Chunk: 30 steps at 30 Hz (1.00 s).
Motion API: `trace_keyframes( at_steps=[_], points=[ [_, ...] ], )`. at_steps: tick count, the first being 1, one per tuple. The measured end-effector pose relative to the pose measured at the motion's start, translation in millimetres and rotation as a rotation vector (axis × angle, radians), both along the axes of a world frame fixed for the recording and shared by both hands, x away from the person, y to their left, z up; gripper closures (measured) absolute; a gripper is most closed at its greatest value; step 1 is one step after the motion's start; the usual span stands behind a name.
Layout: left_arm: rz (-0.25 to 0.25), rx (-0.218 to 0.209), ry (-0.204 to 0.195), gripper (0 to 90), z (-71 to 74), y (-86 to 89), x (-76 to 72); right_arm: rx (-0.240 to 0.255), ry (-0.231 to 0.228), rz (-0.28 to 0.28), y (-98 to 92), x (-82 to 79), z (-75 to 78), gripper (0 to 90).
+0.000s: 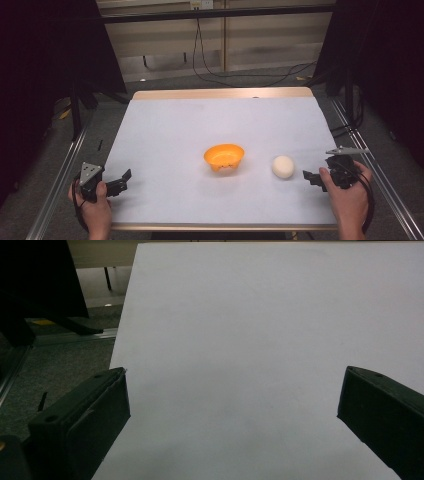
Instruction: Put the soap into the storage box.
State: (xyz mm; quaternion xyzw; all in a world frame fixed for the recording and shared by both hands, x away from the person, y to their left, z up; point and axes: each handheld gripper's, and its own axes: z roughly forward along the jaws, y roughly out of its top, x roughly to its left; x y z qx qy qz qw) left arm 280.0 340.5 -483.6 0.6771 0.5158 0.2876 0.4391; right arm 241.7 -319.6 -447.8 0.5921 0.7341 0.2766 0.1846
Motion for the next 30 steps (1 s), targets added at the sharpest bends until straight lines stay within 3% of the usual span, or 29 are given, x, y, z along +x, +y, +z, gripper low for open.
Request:
trace_keyframes(
  at_steps=[10,18,30],
  points=[
    [-0.001,0.005,0.002,0.1,0.1,0.5,0.2,-0.049,0.082,0.090,25.8,15.4,-4.4,8.2],
    [-0.002,0.005,0.004,0.3,0.1,0.7,0.3,-0.034,0.100,0.159,39.3,20.7,-3.9,9.4],
    [-0.009,-0.001,0.007,0.3,0.0,0.4,0.7,-0.018,0.122,0.214,53.6,32.7,-8.5,11.8]
  ],
)
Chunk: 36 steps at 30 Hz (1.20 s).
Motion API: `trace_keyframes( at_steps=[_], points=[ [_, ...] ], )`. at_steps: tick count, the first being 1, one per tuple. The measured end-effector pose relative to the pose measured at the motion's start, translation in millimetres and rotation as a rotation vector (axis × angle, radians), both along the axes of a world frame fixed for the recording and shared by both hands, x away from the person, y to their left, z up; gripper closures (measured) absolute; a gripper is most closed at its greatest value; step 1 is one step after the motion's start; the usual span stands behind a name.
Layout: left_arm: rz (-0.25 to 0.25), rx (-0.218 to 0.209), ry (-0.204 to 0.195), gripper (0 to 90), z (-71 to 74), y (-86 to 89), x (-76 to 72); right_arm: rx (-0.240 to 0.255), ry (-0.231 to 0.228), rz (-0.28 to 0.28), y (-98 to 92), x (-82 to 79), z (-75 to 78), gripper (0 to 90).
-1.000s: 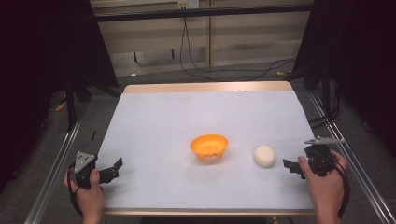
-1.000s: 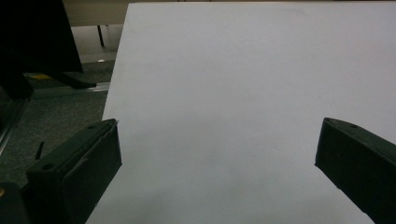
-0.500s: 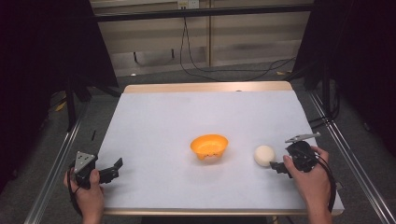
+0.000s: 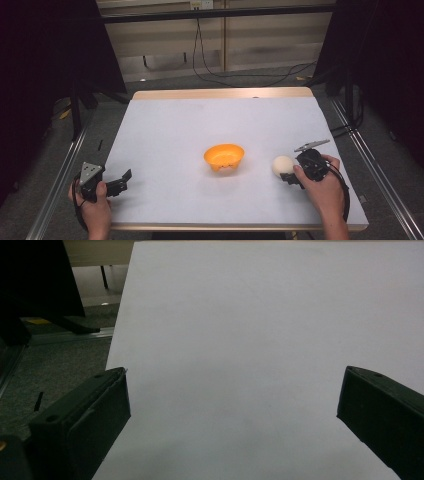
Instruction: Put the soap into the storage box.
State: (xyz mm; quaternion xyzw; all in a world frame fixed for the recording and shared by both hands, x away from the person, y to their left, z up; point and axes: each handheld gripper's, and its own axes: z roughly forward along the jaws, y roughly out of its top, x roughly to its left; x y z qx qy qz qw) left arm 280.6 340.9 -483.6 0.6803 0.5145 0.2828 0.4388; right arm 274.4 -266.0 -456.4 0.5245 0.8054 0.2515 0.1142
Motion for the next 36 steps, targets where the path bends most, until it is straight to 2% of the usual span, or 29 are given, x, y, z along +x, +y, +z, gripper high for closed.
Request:
trace_keyframes(
  at_steps=[13,14,20,24,28,35,36],
  points=[
    [-0.003,-0.005,0.005,0.4,-0.1,-0.4,0.3,0.005,0.012,-0.009,11.5,11.3,-0.9,16.3],
    [-0.002,-0.003,0.004,0.4,0.0,-0.3,0.2,0.002,0.013,0.004,12.1,12.8,-1.9,16.9],
    [0.000,-0.004,0.006,0.4,-0.1,-0.6,0.3,-0.007,0.022,-0.021,21.0,19.9,-3.1,23.4],
    [-0.001,-0.005,0.007,0.4,0.0,-0.5,0.3,-0.002,0.025,-0.032,22.4,22.0,-3.9,23.9],
    [-0.003,-0.005,0.006,0.4,0.0,-0.2,0.4,-0.007,0.036,-0.015,22.9,22.8,-2.8,24.1],
    [-0.003,-0.002,0.007,0.4,0.0,-0.3,0.6,-0.008,0.020,-0.002,25.9,22.7,-2.1,24.1],
    [-0.007,-0.004,0.007,0.4,0.0,0.0,0.6,-0.008,0.028,0.004,26.7,23.2,-1.4,24.2]
  ],
)
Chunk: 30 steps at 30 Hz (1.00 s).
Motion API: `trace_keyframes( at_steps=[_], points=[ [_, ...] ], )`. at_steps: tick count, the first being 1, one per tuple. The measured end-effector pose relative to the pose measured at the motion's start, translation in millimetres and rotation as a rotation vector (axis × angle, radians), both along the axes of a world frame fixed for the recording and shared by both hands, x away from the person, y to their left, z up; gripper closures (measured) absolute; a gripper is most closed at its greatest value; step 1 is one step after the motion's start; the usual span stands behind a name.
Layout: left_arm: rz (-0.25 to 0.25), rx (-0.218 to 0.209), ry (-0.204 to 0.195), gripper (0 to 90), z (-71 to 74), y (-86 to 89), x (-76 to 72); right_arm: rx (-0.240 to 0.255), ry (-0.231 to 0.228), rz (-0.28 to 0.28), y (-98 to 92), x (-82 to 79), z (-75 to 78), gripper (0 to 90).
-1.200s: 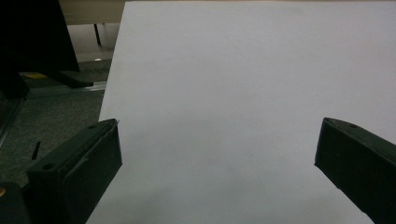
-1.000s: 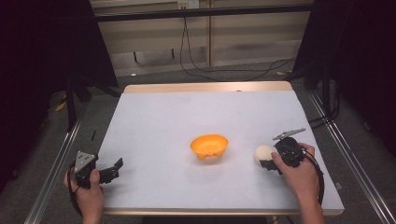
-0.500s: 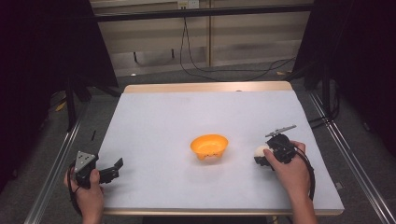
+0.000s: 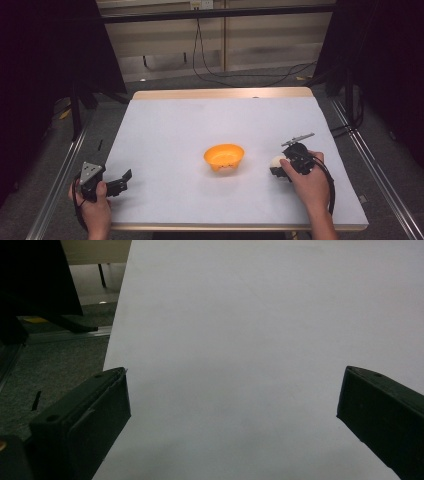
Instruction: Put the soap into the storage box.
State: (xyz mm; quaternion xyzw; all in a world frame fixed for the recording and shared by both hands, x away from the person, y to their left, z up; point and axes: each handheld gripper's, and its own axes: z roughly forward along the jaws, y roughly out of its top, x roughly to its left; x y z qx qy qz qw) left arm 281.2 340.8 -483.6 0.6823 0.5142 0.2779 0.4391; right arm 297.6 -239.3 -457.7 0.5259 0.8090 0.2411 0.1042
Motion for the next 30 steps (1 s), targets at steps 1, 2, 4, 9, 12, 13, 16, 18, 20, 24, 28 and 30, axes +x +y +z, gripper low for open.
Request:
trace_keyframes(
  at_steps=[1,2,4,9,12,13,16,18,20,24,28,30],
  points=[
    [0.000,0.000,0.000,0.4,0.0,0.0,0.0,0.002,-0.005,0.005,0.3,0.6,0.0,24.1],
    [-0.002,-0.001,0.000,0.4,0.0,0.4,0.1,-0.001,-0.004,0.006,0.7,0.8,0.7,24.2],
    [-0.002,-0.003,0.000,0.4,0.0,0.4,-0.1,0.003,-0.011,0.007,1.8,1.0,2.7,24.2],
    [-0.001,0.001,0.000,0.4,0.0,0.7,0.3,0.019,-0.026,0.015,4.1,2.2,8.5,24.2],
    [-0.001,-0.002,0.002,0.4,0.0,0.9,0.4,0.016,-0.027,0.018,6.3,2.7,10.7,24.2],
    [0.000,-0.004,0.002,0.4,-0.1,0.9,0.5,0.013,-0.024,0.016,7.7,2.9,12.3,24.2],
    [0.000,-0.003,0.002,0.4,0.0,0.9,0.4,0.021,-0.035,0.030,10.4,4.3,16.2,24.2],
    [-0.001,0.001,0.000,0.4,0.0,0.7,0.2,0.026,-0.035,0.033,12.1,4.9,18.4,24.2],
    [-0.001,0.003,-0.002,0.4,0.1,0.8,0.1,0.033,-0.039,0.033,12.8,5.4,19.7,24.2],
    [0.005,-0.002,-0.001,0.4,-0.1,-0.4,-0.2,0.037,-0.043,0.035,12.5,6.8,21.6,24.2],
    [0.002,0.006,-0.001,0.4,0.0,-0.1,0.1,0.036,-0.042,0.033,13.5,8.4,24.1,24.2],
    [0.002,0.003,-0.001,0.4,0.0,-0.1,0.0,0.039,-0.043,0.040,15.6,10.2,26.5,24.2]
  ],
)
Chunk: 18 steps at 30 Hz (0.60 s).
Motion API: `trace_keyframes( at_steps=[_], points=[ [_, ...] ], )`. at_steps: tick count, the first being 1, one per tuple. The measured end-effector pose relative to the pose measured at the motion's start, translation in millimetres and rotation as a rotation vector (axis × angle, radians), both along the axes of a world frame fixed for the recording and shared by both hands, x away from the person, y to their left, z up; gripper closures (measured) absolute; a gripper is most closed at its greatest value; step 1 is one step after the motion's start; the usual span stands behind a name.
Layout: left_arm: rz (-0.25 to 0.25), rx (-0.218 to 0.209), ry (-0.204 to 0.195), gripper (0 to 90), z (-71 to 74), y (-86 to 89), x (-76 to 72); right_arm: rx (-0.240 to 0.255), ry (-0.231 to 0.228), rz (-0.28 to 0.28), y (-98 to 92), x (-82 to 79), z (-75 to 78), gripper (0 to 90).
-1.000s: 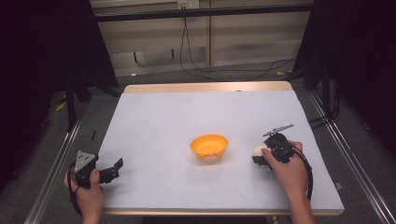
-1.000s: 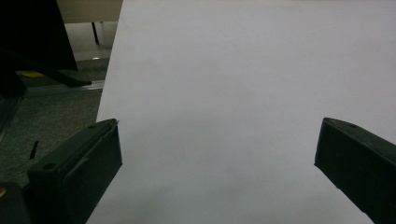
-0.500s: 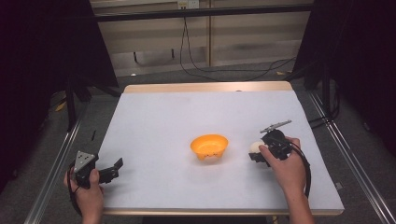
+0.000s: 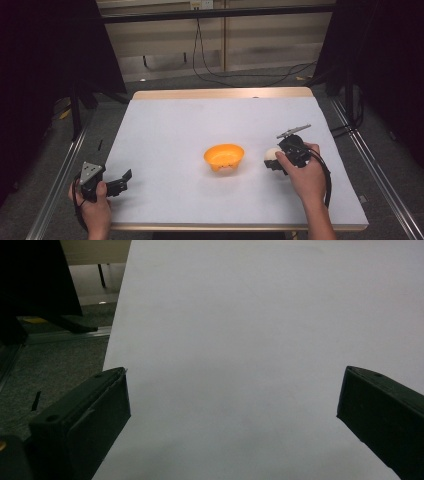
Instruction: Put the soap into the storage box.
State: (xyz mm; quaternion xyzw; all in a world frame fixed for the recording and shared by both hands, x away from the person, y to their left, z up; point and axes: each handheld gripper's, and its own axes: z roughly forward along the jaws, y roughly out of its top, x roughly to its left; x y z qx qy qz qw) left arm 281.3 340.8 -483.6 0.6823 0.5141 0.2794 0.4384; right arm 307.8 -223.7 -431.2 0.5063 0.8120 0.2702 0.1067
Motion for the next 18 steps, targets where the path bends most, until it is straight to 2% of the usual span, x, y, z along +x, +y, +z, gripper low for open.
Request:
trace_keyframes(
  at_steps=[18],
  points=[
    [-0.003,0.002,0.001,0.4,0.0,0.1,0.0,0.001,-0.007,0.044,18.1,9.7,14.9,24.2]
  ],
)
